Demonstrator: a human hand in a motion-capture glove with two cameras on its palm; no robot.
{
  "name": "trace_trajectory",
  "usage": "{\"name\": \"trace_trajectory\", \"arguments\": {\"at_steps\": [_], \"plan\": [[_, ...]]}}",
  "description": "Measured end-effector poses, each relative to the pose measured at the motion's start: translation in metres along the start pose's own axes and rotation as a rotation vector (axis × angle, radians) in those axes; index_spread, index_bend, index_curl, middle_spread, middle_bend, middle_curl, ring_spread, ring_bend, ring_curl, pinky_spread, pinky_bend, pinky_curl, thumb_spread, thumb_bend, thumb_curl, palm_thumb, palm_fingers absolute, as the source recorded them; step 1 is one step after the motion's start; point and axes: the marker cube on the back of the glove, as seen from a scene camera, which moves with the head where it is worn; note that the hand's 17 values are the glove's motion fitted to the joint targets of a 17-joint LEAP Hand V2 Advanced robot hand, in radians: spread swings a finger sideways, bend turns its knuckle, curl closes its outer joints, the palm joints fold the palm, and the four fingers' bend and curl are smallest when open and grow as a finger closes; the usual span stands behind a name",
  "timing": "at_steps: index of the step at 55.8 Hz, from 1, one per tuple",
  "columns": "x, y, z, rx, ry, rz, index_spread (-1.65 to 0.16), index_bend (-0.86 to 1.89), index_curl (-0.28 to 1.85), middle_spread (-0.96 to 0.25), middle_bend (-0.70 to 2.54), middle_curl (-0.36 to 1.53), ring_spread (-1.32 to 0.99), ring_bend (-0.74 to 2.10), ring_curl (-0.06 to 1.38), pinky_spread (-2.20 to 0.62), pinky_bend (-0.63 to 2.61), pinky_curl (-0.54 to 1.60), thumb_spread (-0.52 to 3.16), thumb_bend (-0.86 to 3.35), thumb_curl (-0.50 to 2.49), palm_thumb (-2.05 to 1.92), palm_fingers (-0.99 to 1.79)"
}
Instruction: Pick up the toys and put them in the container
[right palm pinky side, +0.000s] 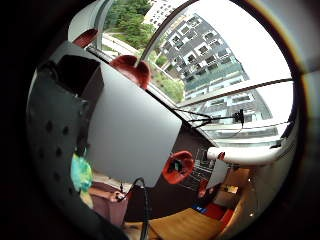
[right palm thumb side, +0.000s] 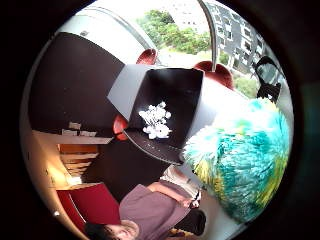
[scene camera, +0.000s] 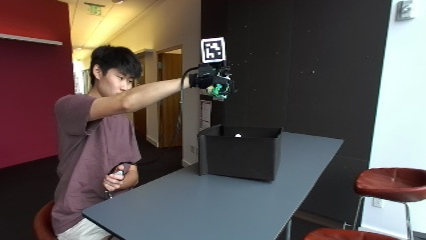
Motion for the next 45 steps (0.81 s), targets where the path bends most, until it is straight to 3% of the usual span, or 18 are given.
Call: {"name": "trace_trajectory", "arguments": {"at_steps": [2,10,23,29,36,39,41,44,45], "plan": [[-0.014,-0.007,-0.001,0.004,0.006,-0.038,-0.16,1.14,0.83,-0.24,1.03,0.78,-0.48,0.95,0.79,-0.37,0.92,0.55,0.4,0.14,1.02,0.6,0.97],[-0.068,-0.047,0.006,0.001,0.084,0.041,-0.16,1.15,0.85,-0.24,1.03,0.8,-0.48,0.96,0.8,-0.37,0.92,0.56,0.36,0.14,1.07,0.6,0.96],[-0.142,-0.094,0.034,-0.006,0.087,-0.139,-0.15,1.15,0.86,-0.23,1.03,0.82,-0.48,0.97,0.82,-0.37,0.92,0.57,0.33,0.12,1.14,0.6,0.95],[-0.174,-0.119,0.056,0.004,0.06,-0.004,-0.15,1.15,0.87,-0.23,1.02,0.83,-0.48,0.97,0.82,-0.37,0.93,0.57,0.32,0.12,1.16,0.6,0.95],[-0.178,-0.126,0.08,-0.002,0.106,-0.179,-0.15,1.15,0.87,-0.23,1.01,0.84,-0.48,0.97,0.83,-0.37,0.93,0.58,0.31,0.1,1.19,0.6,0.94],[-0.178,-0.13,0.092,-0.069,0.144,-0.167,-0.15,1.15,0.88,-0.23,1.0,0.84,-0.48,0.96,0.83,-0.37,0.93,0.58,0.31,0.09,1.2,0.59,0.93],[-0.175,-0.13,0.101,-0.159,0.163,-0.144,-0.15,1.15,0.88,-0.23,0.97,0.84,-0.47,0.93,0.82,-0.37,0.93,0.58,0.33,0.07,1.2,0.57,0.86],[-0.173,-0.129,0.112,-0.295,0.16,-0.093,-0.15,0.96,0.89,-0.23,0.81,0.8,-0.44,0.88,0.82,-0.33,0.93,0.6,0.53,0.0,1.15,0.46,0.28],[-0.173,-0.129,0.115,-0.327,0.158,-0.079,-0.15,0.95,0.9,-0.23,0.81,0.8,-0.43,0.89,0.83,-0.32,0.94,0.62,0.57,-0.01,1.14,0.45,0.28]]}}
